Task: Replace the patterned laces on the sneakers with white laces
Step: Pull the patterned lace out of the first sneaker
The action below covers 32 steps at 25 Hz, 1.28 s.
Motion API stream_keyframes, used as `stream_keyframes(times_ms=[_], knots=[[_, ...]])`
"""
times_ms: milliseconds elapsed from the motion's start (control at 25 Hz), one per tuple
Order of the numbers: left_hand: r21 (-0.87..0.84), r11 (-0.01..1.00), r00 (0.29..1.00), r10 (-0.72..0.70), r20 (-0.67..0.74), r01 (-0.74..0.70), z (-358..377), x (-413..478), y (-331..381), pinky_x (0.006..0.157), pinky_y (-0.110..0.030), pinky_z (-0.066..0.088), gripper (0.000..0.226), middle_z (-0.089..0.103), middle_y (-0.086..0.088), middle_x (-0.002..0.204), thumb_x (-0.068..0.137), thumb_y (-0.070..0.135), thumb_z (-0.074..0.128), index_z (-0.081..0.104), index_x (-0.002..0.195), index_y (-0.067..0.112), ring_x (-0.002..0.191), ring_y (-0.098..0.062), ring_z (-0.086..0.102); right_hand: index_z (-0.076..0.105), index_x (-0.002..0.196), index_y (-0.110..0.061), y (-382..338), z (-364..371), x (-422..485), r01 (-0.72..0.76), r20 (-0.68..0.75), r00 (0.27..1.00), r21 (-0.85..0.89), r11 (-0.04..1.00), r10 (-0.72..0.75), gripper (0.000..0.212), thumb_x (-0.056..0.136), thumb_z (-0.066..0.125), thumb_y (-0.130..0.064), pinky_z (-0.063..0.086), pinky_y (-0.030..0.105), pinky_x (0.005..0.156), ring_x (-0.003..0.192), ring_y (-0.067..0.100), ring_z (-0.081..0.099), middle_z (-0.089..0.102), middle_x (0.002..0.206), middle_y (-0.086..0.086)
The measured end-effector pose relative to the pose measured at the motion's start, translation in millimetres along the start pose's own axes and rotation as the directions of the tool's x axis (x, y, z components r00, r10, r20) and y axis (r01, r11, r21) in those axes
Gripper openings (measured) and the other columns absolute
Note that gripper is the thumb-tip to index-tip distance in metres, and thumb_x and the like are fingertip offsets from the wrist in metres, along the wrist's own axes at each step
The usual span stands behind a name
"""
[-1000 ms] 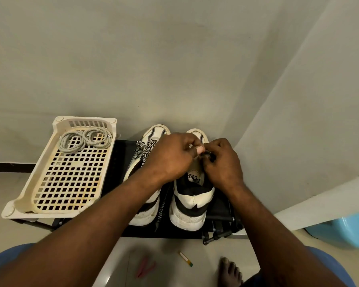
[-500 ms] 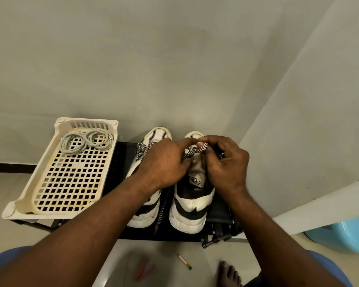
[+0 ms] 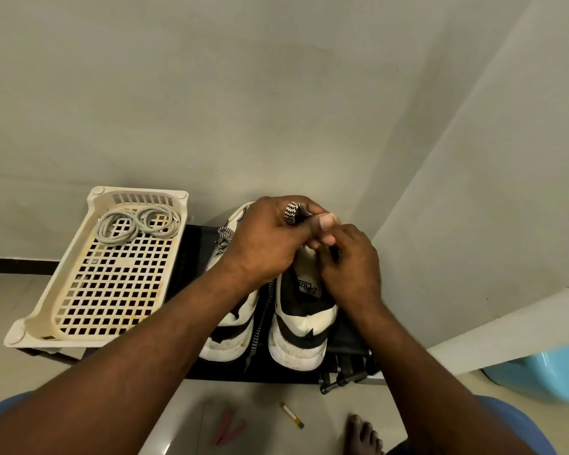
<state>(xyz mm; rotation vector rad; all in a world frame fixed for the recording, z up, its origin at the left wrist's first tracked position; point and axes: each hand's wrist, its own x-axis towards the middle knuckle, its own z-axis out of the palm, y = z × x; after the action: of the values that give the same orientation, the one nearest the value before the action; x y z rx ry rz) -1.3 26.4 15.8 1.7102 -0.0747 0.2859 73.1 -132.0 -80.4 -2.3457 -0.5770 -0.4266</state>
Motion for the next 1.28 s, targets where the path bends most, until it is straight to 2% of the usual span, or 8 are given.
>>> stream_keyframes(times_ms=[80,240,360,560,800,920,1080,1280], knots=[[-0.158,0.985,0.995,-0.057,0.086,0.071,-7,-5,11,0.063,-0.029,0.054,0.015,0.075,-0.018,0.077,0.095,0.016,0.070,0.078,0.095,0.004,0.064,-0.025,0.064,0.076,0.104,-0.023,0,-2,1,-0.005,-0.053,0.999,-0.030,1.000,0.004,0.011,0.096,0.068,-0.021,0.035,0.027,0.072,0.091,0.021,0.057,0.069,0.099,-0.003],[0.443,0.880,0.979,-0.203,0.025,0.171,-17,-3,-13,0.067,-0.027,0.046,0.011,0.075,0.003,0.071,0.101,0.027,0.066,0.077,0.101,0.027,0.060,-0.001,0.063,0.081,0.101,-0.023,-8,-4,-1,-0.027,-0.153,0.988,0.054,0.998,0.035,0.023,0.088,0.070,-0.007,0.055,0.042,0.080,0.091,0.018,0.066,0.076,0.097,-0.007],[0.563,0.808,0.964,-0.255,0.072,0.172,-11,1,-28,0.078,-0.029,0.048,0.027,0.076,0.008,0.087,0.102,0.023,0.060,0.070,0.124,0.034,0.085,-0.009,0.068,0.080,0.101,-0.018,-24,-14,-2,0.144,-0.267,0.959,0.158,0.977,-0.098,0.028,0.085,0.067,0.000,0.054,0.051,0.079,0.092,0.020,0.069,0.076,0.097,-0.004],[0.679,0.731,0.969,-0.207,0.132,0.064,2,4,-42,0.066,-0.034,0.049,0.028,0.065,0.001,0.077,0.088,0.006,0.060,0.052,0.072,0.028,0.080,-0.027,0.068,0.077,0.101,-0.004,-58,-29,-15,0.462,-0.272,0.873,0.192,0.866,-0.406,0.021,0.086,0.064,0.002,0.053,0.046,0.080,0.093,0.024,0.068,0.076,0.098,0.006],[0.599,0.753,0.959,-0.261,-0.111,0.274,-5,10,-27,0.060,-0.034,0.040,0.030,0.060,-0.001,0.064,0.091,0.030,0.063,0.061,0.066,0.013,0.071,-0.025,0.061,0.064,0.123,-0.015,-19,-10,-6,0.067,-0.020,0.998,0.200,0.977,-0.065,0.037,0.087,0.069,-0.013,0.055,0.044,0.086,0.103,0.019,0.060,0.065,0.115,-0.002],[0.526,0.766,0.928,-0.285,-0.239,0.371,-18,13,-13,0.049,-0.030,0.030,0.041,0.053,0.002,0.051,0.088,0.035,0.065,0.053,0.055,0.013,0.052,-0.016,0.050,0.066,0.125,-0.020,-14,0,-5,0.105,0.131,0.986,-0.026,0.994,-0.101,0.043,0.083,0.073,-0.014,0.051,0.047,0.092,0.110,0.022,0.053,0.066,0.120,-0.002],[0.874,0.441,0.961,-0.261,-0.094,0.205,-33,5,-12,0.069,-0.033,0.045,0.022,0.068,-0.005,0.088,0.094,0.035,0.053,0.071,0.096,0.023,0.080,-0.025,0.059,0.062,0.138,-0.033,-15,4,-3,0.106,0.224,0.972,-0.167,0.980,-0.067,0.053,0.087,0.071,-0.020,0.048,0.047,0.097,0.116,0.025,0.051,0.065,0.128,-0.005],[0.907,0.416,0.946,-0.316,0.078,0.064,-29,3,-25,0.073,-0.035,0.048,0.025,0.069,-0.003,0.096,0.100,0.037,0.050,0.070,0.104,0.023,0.084,-0.023,0.058,0.063,0.137,-0.039,-15,9,-4,0.113,0.206,0.976,-0.197,0.974,-0.071,0.046,0.094,0.068,-0.023,0.048,0.047,0.094,0.115,0.026,0.053,0.065,0.125,-0.005]])
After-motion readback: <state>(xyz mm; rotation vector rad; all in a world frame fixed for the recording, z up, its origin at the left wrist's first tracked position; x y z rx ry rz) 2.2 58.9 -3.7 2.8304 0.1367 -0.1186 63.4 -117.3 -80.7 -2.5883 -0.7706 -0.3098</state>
